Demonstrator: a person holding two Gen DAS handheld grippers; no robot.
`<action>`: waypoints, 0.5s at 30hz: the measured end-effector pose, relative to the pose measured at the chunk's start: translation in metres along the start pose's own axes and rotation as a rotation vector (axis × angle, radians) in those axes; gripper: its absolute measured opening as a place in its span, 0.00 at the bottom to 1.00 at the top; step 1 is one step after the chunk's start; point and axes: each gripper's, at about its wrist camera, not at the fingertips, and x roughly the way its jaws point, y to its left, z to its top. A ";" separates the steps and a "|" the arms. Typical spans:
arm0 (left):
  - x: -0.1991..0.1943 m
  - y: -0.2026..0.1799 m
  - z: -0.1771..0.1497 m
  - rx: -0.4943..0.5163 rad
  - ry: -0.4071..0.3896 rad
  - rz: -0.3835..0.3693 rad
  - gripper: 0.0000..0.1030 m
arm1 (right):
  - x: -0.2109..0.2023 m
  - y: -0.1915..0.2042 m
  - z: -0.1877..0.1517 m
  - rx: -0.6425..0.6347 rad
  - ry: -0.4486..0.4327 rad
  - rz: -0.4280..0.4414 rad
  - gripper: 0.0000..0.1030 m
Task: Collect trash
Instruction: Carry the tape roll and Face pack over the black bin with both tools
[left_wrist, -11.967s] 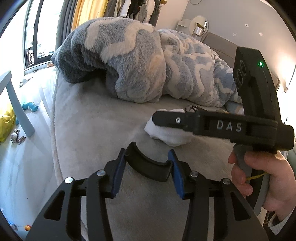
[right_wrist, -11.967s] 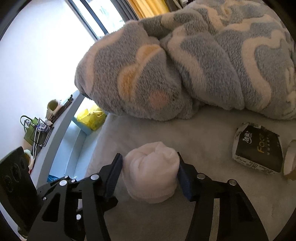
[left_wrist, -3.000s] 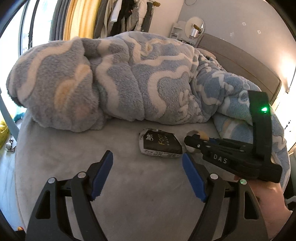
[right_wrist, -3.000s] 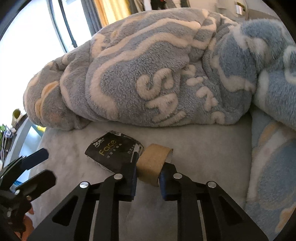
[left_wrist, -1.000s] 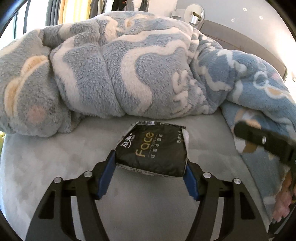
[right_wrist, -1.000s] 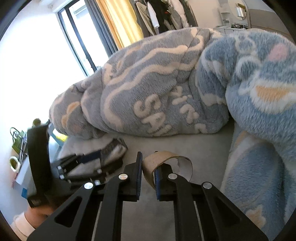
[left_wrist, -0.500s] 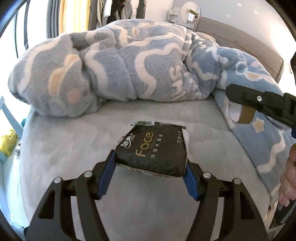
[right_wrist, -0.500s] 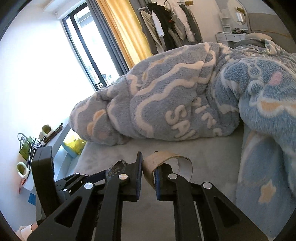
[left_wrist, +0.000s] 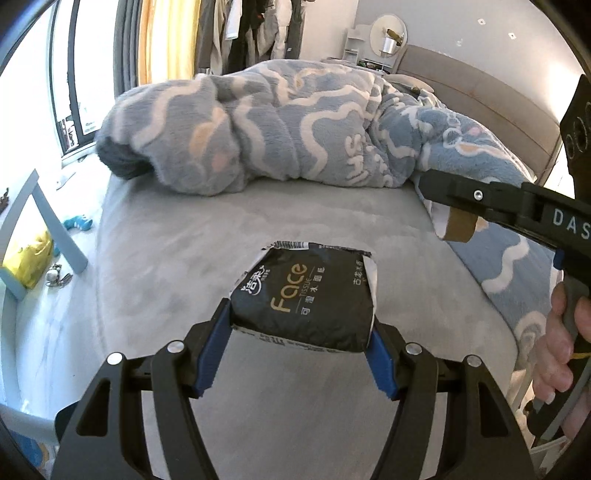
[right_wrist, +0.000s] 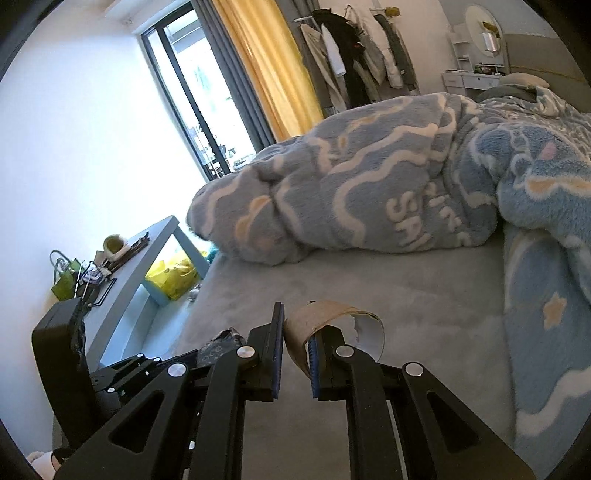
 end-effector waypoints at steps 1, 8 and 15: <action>-0.006 0.003 -0.003 0.007 -0.001 0.009 0.67 | -0.001 0.006 -0.002 -0.005 0.000 0.004 0.11; -0.040 0.031 -0.020 -0.012 -0.019 0.032 0.67 | -0.006 0.041 -0.016 -0.026 0.005 0.021 0.12; -0.065 0.066 -0.039 -0.021 -0.020 0.073 0.67 | 0.002 0.078 -0.026 -0.044 0.017 0.038 0.12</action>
